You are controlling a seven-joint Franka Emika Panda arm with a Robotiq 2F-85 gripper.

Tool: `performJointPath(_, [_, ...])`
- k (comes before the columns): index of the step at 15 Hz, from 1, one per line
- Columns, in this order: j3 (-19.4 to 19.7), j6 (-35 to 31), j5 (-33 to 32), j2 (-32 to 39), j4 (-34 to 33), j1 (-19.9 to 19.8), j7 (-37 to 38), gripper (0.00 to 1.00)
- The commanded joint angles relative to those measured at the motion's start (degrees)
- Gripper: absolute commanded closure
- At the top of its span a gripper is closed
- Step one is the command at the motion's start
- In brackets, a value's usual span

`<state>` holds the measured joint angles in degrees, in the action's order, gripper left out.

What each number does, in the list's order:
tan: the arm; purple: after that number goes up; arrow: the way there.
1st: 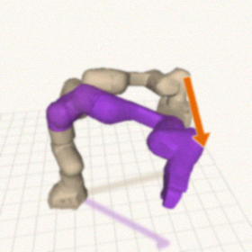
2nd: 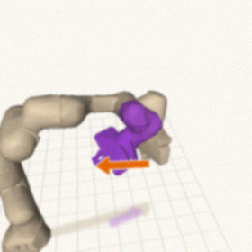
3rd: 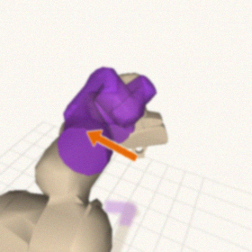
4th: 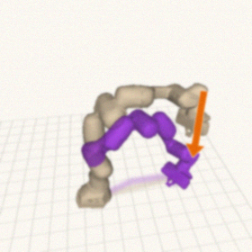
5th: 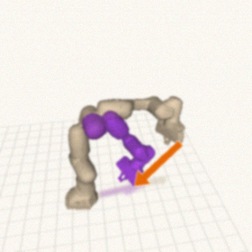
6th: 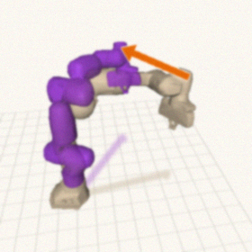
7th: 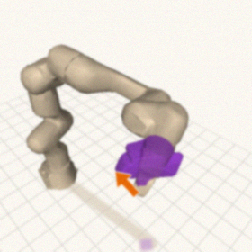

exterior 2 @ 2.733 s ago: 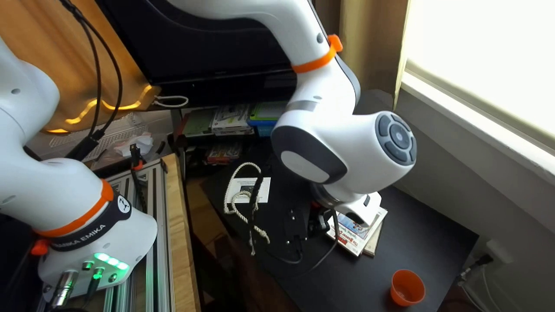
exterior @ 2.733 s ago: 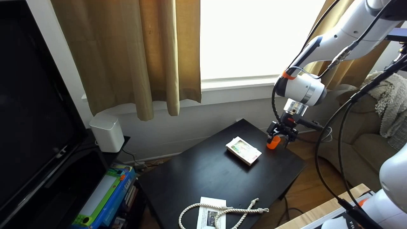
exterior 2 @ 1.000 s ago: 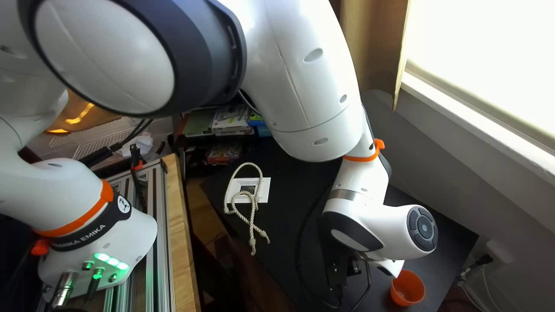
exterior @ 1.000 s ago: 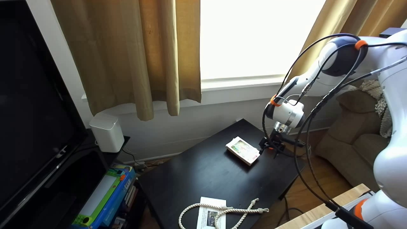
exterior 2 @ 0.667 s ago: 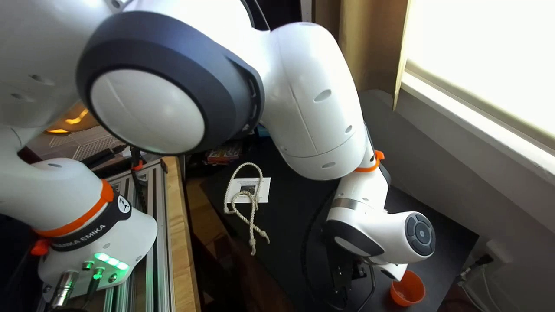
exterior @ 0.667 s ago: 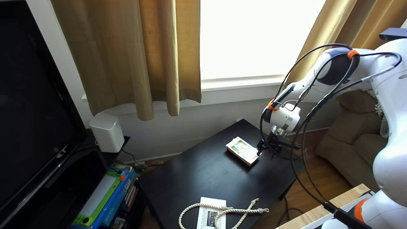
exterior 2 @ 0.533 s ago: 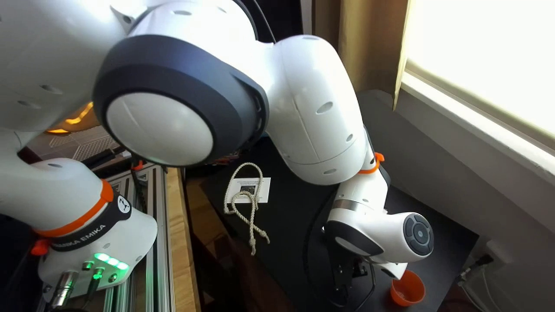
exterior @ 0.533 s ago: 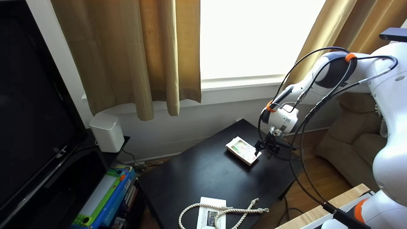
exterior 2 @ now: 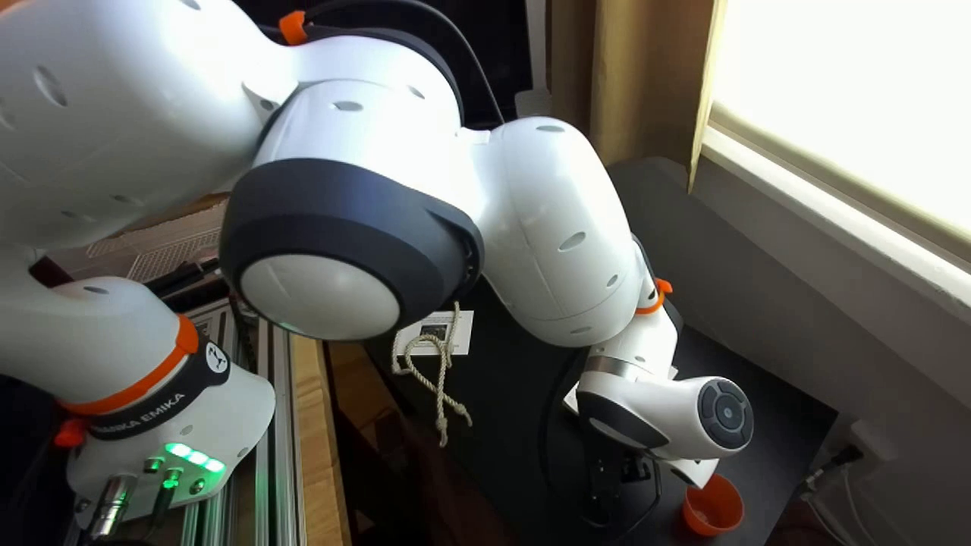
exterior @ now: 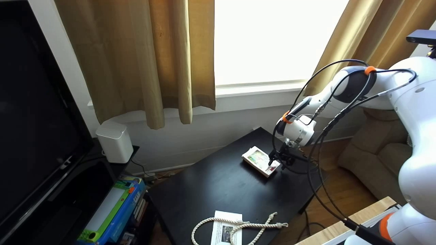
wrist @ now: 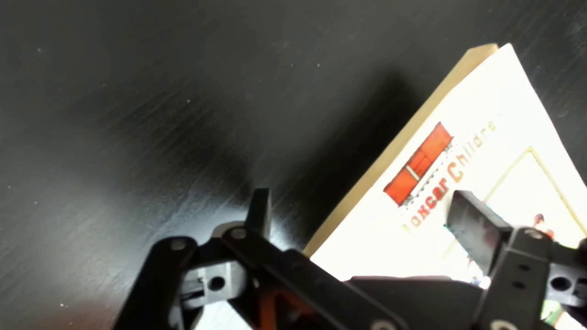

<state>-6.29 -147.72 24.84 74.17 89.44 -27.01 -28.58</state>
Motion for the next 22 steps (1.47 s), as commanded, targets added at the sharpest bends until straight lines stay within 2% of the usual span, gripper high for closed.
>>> performJointPath(1, [-1.78, -1.06, -2.07, 3.2, -3.26, -1.9, 2.1, 0.26])
performJointPath(5, [-2.73, -0.68, -2.34, 3.54, -4.02, -2.51, 2.01, 0.55])
performJointPath(7, [-2.86, -0.57, -2.52, 3.61, -4.3, -2.73, 1.97, 0.59])
performJointPath(9, [-2.84, -0.24, -2.66, 3.38, -4.31, -2.83, 2.15, 0.7])
performJointPath(12, [-1.99, 0.47, -3.43, 2.09, -3.11, -2.23, 3.26, 0.76])
performJointPath(16, [-0.24, 0.88, -5.47, 0.16, -1.16, -0.83, 6.17, 1.0])
performJointPath(22, [0.06, 1.78, -7.2, -0.9, -0.36, -0.05, 8.56, 1.0])
